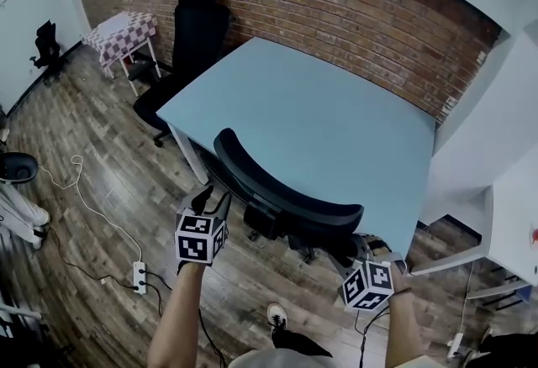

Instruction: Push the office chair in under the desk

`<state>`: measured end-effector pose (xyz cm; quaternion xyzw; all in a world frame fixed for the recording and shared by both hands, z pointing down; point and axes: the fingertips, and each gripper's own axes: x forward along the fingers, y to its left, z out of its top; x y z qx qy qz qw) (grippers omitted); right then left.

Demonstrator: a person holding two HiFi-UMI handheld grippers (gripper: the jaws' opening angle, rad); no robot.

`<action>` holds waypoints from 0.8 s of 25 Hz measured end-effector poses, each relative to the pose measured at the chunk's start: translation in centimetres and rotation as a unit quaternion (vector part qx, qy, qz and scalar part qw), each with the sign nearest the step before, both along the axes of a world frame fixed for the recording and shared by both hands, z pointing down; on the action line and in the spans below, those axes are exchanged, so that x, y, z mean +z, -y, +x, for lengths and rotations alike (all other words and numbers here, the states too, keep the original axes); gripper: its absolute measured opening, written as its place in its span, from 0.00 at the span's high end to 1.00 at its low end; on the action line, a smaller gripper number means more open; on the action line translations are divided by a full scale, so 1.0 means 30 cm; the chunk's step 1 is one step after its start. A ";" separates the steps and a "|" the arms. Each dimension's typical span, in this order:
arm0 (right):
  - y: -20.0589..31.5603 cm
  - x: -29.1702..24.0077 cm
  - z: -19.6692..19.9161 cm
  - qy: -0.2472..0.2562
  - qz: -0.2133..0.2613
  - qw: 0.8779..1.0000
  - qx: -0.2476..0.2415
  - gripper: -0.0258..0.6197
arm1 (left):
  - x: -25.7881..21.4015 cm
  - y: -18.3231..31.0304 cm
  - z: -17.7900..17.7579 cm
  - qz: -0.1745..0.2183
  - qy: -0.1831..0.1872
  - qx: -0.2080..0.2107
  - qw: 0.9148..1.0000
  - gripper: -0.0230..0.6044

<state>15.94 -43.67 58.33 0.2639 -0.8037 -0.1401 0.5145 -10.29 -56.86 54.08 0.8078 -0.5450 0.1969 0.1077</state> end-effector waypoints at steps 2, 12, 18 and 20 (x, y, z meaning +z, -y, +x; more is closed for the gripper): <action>0.001 -0.006 0.011 -0.011 0.016 1.000 0.007 0.70 | -0.009 -0.020 -0.003 0.003 -0.001 -0.002 1.000 0.64; -0.071 -0.104 0.103 0.002 0.054 0.996 0.077 0.68 | -0.067 -0.187 -0.005 0.025 0.006 0.011 1.000 0.64; -0.166 -0.224 0.119 0.066 0.070 0.989 0.111 0.69 | -0.152 -0.316 0.025 0.055 0.014 0.037 0.998 0.64; -0.200 -0.263 0.103 0.084 0.081 0.986 0.118 0.70 | -0.187 -0.366 0.023 0.067 0.012 0.044 0.997 0.64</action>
